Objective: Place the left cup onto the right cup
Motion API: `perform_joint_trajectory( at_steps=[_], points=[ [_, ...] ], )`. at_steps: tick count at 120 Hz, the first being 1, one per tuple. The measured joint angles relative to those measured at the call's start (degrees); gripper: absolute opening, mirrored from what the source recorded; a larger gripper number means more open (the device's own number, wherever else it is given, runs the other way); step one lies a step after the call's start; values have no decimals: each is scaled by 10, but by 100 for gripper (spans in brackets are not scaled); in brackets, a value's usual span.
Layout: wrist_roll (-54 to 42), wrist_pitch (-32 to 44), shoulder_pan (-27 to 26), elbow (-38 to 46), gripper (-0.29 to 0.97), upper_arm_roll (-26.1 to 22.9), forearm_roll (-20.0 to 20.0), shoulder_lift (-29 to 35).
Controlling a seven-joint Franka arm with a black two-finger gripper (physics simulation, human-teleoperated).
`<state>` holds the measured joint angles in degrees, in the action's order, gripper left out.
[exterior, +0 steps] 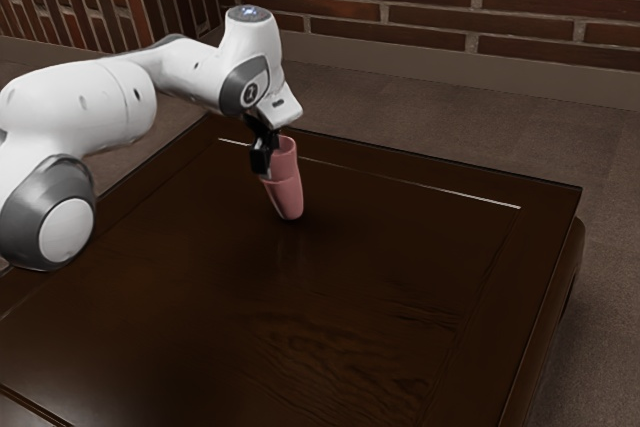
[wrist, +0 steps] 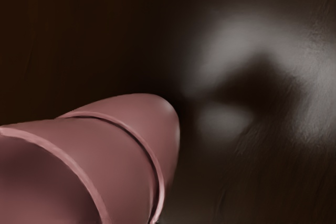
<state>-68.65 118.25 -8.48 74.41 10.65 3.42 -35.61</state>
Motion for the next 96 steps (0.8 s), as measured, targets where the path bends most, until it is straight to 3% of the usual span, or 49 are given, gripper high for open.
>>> perform_joint_trajectory(
  at_steps=[44, 96],
  points=[
    [2, -21, -5, 19, 67, 2, -5, 62],
    [41, -129, -19, 153, 68, -1, 2, 254]
  ],
)
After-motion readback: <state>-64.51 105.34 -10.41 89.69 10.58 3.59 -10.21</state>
